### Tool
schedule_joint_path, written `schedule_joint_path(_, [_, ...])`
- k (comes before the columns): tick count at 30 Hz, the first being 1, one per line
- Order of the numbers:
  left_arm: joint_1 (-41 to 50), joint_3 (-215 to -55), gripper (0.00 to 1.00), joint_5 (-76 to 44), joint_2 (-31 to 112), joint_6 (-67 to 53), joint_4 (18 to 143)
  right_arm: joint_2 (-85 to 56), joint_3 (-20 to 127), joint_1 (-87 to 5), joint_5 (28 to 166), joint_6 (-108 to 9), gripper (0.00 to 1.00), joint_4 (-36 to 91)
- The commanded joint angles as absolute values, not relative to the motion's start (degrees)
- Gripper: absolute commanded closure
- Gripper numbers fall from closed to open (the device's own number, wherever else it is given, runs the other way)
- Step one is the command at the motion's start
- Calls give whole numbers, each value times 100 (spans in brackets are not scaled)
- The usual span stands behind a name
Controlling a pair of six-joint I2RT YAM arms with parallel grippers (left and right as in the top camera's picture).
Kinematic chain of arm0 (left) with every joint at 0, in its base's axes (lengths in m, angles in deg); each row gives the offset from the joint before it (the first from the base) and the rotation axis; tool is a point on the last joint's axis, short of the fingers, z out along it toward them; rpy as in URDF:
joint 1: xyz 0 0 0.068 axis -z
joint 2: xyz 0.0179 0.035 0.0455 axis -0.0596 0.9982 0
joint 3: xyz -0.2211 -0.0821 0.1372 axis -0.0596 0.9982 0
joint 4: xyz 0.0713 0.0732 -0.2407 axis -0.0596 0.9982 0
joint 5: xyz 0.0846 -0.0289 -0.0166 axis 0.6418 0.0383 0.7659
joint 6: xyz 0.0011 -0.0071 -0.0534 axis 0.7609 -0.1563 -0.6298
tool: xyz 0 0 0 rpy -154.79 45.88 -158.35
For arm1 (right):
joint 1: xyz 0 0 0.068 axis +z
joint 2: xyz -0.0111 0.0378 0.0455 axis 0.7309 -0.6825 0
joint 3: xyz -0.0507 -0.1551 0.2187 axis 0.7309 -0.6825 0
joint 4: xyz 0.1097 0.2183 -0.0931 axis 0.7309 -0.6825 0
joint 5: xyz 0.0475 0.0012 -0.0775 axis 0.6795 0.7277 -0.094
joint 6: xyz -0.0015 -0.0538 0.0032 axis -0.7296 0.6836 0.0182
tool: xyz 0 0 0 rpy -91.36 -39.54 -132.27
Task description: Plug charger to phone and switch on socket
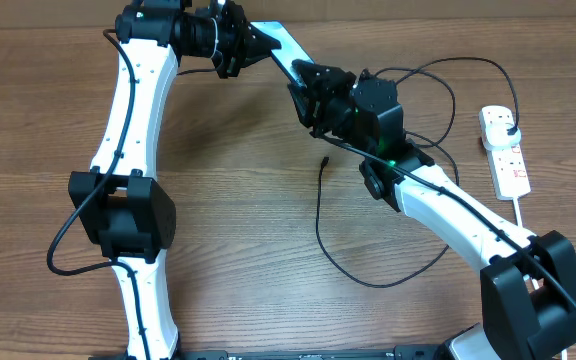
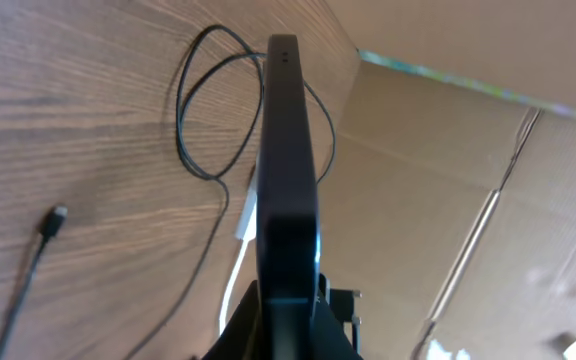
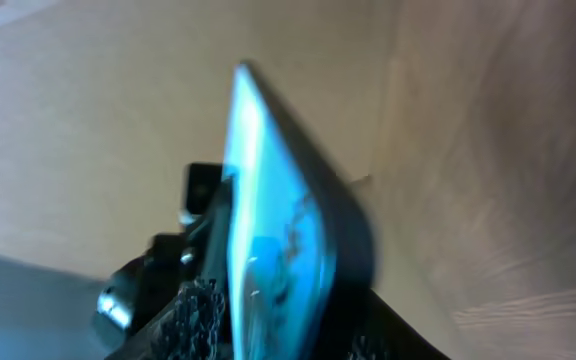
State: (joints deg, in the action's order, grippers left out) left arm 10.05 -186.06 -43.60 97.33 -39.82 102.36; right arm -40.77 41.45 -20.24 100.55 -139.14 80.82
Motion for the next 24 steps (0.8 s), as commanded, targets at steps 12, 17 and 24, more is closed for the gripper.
schedule_joint_path(12, [542, -18754, 96, -4496, 9532, -1211, 11370, -3891, 4300, -2009, 10667, -11468, 36, 7433])
schedule_joint_path(17, [295, -18752, 96, -4496, 9532, -214, 12096, -3891, 4300, -2022, 11552, -9173, 21, 6893])
schedule_joint_path(24, [-18, -18752, 96, -4494, 9532, 728, 12710, -3891, 4300, -2241, 11604, -8013, 18, 5112])
